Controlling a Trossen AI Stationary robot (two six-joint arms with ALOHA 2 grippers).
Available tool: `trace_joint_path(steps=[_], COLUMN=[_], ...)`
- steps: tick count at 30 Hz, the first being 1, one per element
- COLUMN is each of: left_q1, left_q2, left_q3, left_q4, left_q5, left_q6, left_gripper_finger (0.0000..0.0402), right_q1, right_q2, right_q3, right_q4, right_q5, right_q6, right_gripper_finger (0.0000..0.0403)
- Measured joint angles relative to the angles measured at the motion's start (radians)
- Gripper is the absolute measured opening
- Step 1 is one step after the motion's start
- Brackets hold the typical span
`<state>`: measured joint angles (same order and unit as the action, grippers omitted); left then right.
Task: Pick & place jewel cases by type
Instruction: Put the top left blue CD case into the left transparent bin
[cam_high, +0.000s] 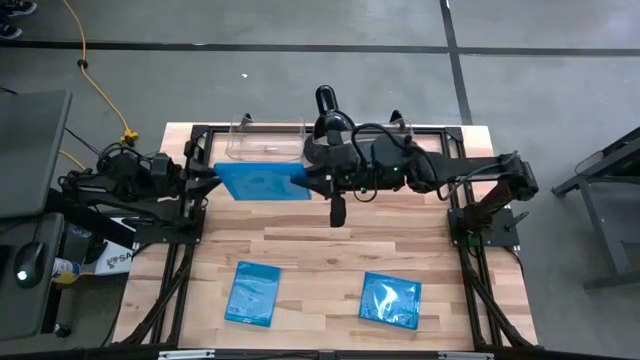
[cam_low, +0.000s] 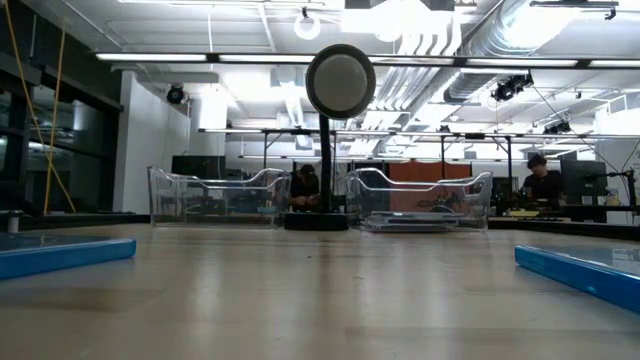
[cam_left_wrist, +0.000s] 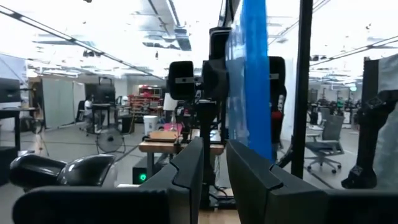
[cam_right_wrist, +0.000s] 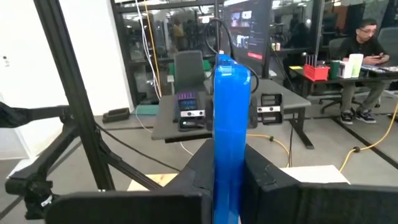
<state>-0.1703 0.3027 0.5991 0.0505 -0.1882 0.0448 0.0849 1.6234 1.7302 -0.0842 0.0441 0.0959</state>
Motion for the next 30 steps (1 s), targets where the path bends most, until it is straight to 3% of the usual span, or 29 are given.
trace_joint_path(steps=[11, 24, 30], left_q1=[0.0, 0.0, 0.0], left_q2=[0.0, 0.001, 0.025], left_q3=[0.0, 0.0, 0.001], left_q4=[0.0, 0.01, 0.005], left_q5=[0.017, 0.042, 0.04], left_q6=[-0.015, -0.053, -0.102], left_gripper_finger=[0.0081, 0.0229, 0.0271], right_q1=[0.0, -0.001, -0.023], right_q2=[0.001, 0.001, 0.001], right_q3=[0.0, 0.0, 0.0], right_q4=[-0.001, -0.001, -0.001], right_q5=[0.001, 0.001, 0.001], right_q6=[0.0, 0.0, 0.001], right_gripper_finger=[0.0017, 0.0017, 0.0017])
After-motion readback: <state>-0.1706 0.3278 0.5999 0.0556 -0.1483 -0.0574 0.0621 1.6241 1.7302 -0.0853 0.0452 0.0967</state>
